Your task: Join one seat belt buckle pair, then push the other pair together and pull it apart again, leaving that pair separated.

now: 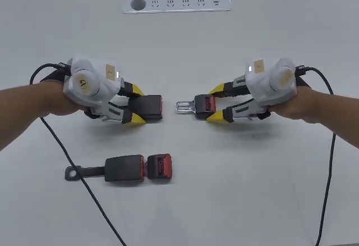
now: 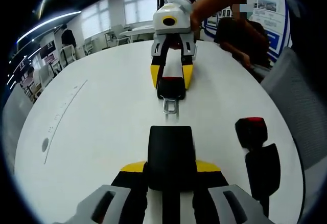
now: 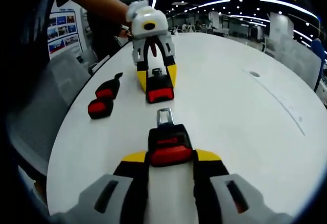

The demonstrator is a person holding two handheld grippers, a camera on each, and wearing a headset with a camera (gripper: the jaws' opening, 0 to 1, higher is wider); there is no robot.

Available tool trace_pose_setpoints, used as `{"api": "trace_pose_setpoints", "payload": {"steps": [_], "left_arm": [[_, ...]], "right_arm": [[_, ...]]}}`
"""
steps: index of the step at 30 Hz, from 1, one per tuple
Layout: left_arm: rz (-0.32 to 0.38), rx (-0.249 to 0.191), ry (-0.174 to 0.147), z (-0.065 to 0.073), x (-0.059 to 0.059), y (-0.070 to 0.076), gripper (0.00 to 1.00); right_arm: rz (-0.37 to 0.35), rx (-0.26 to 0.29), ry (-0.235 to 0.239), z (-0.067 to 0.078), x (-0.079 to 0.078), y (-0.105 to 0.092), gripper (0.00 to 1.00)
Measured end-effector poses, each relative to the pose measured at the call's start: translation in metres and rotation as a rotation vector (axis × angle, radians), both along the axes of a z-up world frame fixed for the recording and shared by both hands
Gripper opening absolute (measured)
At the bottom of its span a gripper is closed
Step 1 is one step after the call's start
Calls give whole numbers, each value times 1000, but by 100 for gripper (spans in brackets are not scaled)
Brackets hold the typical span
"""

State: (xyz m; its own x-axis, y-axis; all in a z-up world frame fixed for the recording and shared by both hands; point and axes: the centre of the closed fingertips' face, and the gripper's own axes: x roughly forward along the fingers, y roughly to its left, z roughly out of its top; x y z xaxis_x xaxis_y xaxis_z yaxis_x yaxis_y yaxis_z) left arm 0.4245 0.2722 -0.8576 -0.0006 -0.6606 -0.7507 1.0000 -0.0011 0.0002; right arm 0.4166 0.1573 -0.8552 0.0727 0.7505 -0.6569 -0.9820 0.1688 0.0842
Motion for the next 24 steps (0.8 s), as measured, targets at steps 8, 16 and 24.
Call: {"api": "trace_pose_setpoints", "payload": {"steps": [8,16,24], "left_arm": [[-2,5,0,2,-1,2,35],[-16,11,-1,3,-2,3,35],[-26,23,-1,4,-3,5,35]], "right_arm": [[3,17,6,0,2,20,33],[12,20,8,0,4,34,33],[19,16,0,1,6,46,33]]}}
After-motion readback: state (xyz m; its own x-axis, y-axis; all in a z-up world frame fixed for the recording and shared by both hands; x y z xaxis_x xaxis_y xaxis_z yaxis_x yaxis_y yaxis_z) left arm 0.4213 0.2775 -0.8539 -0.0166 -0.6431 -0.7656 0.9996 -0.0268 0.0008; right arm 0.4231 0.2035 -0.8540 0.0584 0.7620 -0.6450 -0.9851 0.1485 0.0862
